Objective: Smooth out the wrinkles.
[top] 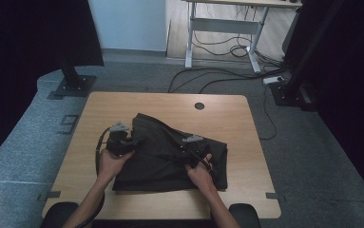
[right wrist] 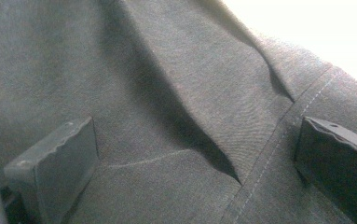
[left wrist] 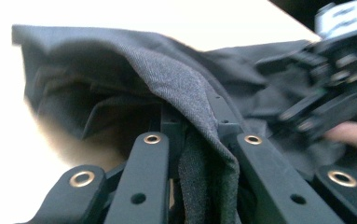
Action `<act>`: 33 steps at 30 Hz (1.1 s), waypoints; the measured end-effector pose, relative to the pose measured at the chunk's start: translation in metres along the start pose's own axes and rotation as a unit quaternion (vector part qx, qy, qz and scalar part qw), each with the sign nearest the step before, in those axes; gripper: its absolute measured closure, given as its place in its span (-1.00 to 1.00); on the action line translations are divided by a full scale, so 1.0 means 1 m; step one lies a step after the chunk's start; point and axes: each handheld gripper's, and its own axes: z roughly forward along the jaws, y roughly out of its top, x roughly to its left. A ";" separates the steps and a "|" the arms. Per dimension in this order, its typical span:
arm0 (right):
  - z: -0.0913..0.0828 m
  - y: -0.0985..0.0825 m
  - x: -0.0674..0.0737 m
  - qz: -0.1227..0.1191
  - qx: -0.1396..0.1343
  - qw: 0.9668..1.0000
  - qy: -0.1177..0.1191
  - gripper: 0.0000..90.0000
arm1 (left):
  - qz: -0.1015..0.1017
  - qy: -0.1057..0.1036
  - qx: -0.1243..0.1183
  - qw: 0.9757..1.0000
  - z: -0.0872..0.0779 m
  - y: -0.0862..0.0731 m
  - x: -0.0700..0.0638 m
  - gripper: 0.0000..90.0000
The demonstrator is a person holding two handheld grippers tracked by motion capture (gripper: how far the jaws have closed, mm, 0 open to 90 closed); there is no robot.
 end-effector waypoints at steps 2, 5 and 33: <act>0.000 0.000 0.000 0.001 0.000 1.000 0.001 -1.00 | 0.018 -0.004 -0.001 1.000 0.000 0.012 -0.012 0.78; 0.000 0.000 0.001 0.000 -0.002 1.000 0.002 -1.00 | 0.049 -0.013 0.002 0.999 0.005 0.029 -0.032 0.78; -0.074 -0.009 -0.078 0.067 0.006 0.998 -0.016 -0.71 | 0.093 0.006 0.019 0.995 0.023 0.039 -0.058 0.78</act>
